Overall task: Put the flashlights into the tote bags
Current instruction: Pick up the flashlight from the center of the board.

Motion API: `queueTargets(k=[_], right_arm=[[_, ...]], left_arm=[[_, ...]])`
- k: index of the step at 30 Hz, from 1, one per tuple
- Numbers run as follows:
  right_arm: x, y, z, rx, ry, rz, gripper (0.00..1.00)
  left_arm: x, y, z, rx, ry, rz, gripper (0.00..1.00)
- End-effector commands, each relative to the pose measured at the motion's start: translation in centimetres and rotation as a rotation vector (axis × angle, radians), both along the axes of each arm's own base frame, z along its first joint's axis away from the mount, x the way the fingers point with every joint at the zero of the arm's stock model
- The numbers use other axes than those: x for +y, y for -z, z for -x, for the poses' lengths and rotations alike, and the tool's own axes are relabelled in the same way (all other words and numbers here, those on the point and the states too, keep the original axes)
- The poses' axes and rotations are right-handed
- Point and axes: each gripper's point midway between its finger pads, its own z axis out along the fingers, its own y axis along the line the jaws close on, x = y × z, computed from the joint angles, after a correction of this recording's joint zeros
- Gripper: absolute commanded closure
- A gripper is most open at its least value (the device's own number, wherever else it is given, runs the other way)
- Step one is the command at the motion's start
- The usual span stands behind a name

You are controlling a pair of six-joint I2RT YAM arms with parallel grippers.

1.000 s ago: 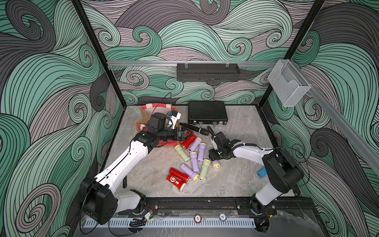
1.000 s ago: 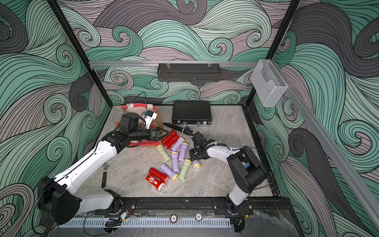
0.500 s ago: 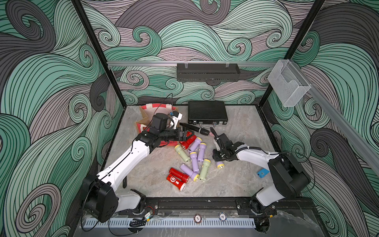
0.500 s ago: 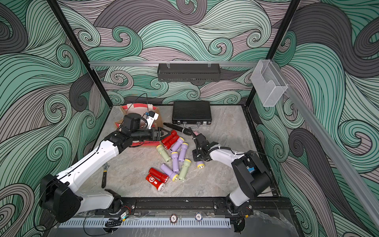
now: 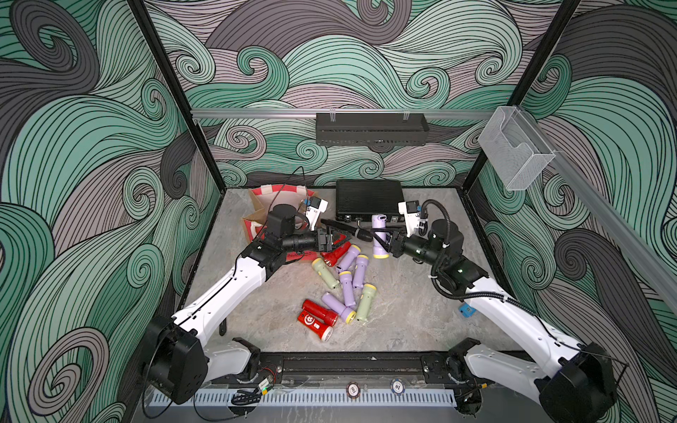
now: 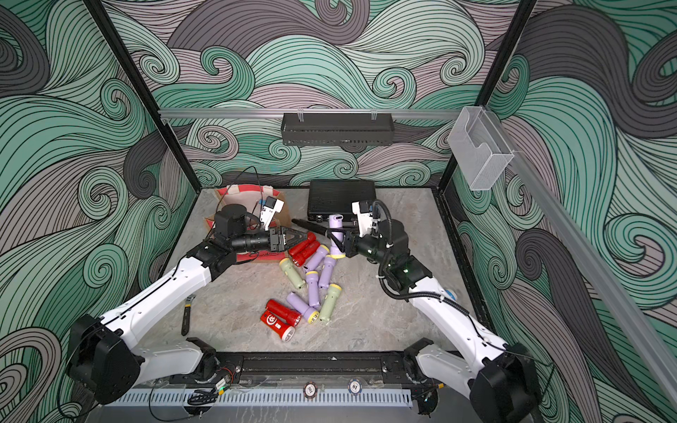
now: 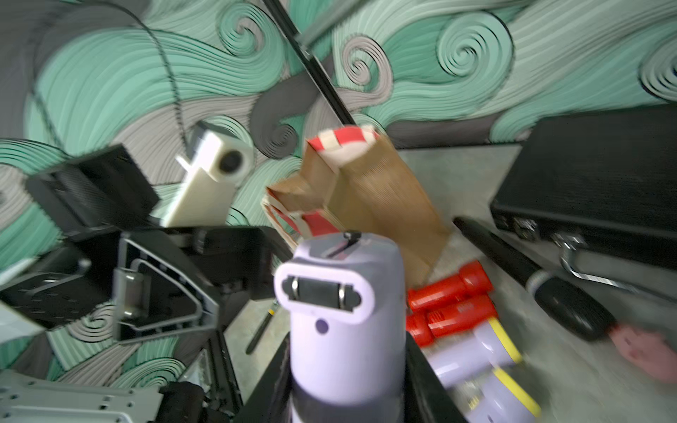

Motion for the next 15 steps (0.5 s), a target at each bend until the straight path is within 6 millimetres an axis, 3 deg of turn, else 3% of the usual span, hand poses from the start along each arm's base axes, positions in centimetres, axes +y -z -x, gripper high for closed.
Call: queueTargets(k=[1,4,8,15], right_arm=[[1.4,-6.0,1.1,-0.095,-0.128,-0.196,0.87],[1.9,-7.2,1.0,-0.099,-0.157,-0.256,0.88],[2.6,-7.4,1.1,-0.086,-0.179,-0.293,0.88],[3.2,-8.3,1.5,-0.082,-0.201,-0.342,0.86]], left_arm=[[-0.3,-4.1,0.6,-0.128,0.026,0.084,0.17],[-0.4,-5.4,0.0,-0.167,0.004,0.123,0.10],[-1.4,-6.6,0.0,-0.209,0.038,0.172,0.10],[-3.5,-6.6,0.3,-0.229,0.115,0.193,0.10]])
